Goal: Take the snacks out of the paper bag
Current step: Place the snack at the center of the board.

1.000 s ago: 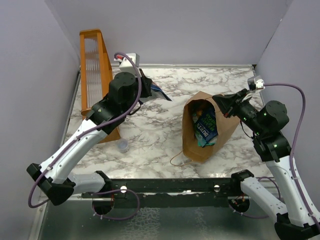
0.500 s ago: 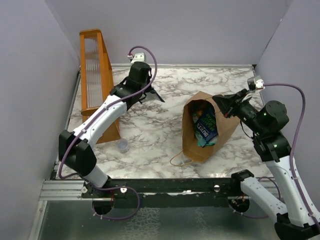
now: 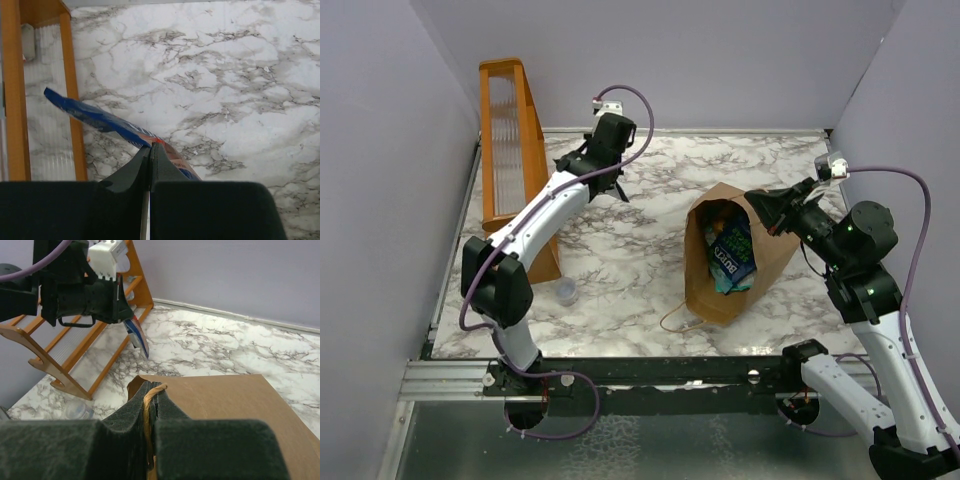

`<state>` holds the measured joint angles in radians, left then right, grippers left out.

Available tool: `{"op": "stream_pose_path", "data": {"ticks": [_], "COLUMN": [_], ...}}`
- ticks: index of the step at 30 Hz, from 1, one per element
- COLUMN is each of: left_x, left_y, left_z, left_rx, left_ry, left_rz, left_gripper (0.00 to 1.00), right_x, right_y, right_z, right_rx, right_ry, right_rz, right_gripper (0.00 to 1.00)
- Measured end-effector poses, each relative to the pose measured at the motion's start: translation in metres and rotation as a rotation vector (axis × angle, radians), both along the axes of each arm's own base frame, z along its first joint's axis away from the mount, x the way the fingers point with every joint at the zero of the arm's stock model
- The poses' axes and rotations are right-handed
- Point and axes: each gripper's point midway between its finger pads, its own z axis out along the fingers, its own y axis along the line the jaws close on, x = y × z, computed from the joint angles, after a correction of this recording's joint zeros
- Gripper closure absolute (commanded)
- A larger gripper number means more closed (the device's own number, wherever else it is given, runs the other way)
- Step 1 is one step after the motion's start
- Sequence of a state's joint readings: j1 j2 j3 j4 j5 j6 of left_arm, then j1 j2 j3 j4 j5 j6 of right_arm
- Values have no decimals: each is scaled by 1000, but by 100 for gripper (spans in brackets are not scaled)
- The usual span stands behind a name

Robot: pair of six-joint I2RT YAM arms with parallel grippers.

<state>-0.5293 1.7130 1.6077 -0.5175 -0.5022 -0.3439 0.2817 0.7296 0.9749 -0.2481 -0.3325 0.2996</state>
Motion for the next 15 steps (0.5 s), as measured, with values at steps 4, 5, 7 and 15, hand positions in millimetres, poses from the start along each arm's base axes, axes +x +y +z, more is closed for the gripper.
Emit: {"op": "stream_pose_path", "data": {"ticks": [4,5,7,15], "left_x": [25,31,44,62], "left_y": [-1,-2,-5,-8], "left_z": [0,-5,-25,-97], "left_rx": [109,133,194,303], "left_ry": [20,33,82,276], "left_rz": [-20,-26,-43,-110], "left_gripper": [100,100,99,49], "right_x": [0,0,0,0], "right_y": [0,0,0,0], "right_z": [0,0,0,-3], "right_rx": [0,0,0,-3], "right_ry": [0,0,0,10], "right_rz": [0,0,0,0], "right_gripper": [98,98,98,98]}}
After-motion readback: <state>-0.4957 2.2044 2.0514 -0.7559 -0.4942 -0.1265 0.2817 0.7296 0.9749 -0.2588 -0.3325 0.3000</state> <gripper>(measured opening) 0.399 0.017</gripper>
